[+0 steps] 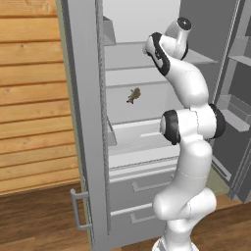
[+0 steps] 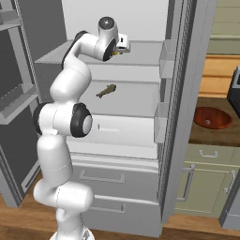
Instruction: Grab a lemon wedge from the fridge and one ice cube from the ice bowl, and put them in the glass of lemonade.
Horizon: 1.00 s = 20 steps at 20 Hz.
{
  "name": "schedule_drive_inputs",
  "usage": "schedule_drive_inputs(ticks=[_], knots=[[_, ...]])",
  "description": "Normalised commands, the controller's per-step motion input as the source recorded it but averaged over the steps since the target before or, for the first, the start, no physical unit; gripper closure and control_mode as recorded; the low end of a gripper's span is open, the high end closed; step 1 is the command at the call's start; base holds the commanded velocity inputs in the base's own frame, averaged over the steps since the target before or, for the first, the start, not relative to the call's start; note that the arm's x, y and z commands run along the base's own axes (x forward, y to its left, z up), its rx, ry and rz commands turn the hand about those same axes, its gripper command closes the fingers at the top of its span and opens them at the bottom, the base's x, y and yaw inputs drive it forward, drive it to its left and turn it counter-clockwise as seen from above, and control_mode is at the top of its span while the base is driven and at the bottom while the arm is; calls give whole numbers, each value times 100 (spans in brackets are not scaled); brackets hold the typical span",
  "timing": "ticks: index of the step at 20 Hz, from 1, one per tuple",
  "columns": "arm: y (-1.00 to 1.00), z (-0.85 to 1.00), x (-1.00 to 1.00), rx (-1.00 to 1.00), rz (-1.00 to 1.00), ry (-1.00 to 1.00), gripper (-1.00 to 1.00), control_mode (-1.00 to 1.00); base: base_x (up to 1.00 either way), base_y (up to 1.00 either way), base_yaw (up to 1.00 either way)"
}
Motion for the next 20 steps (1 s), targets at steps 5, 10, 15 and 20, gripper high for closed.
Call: schedule_drive_inputs(ticks=[5,10,15,20], knots=[[0,-2,0,0,0,1,-100,-100,0,0,0],[2,-5,0,0,0,0,-100,-100,0,0,0],[10,-13,0,0,0,0,100,-100,0,0,0],[1,-21,0,0,1,0,100,-100,0,0,0]])
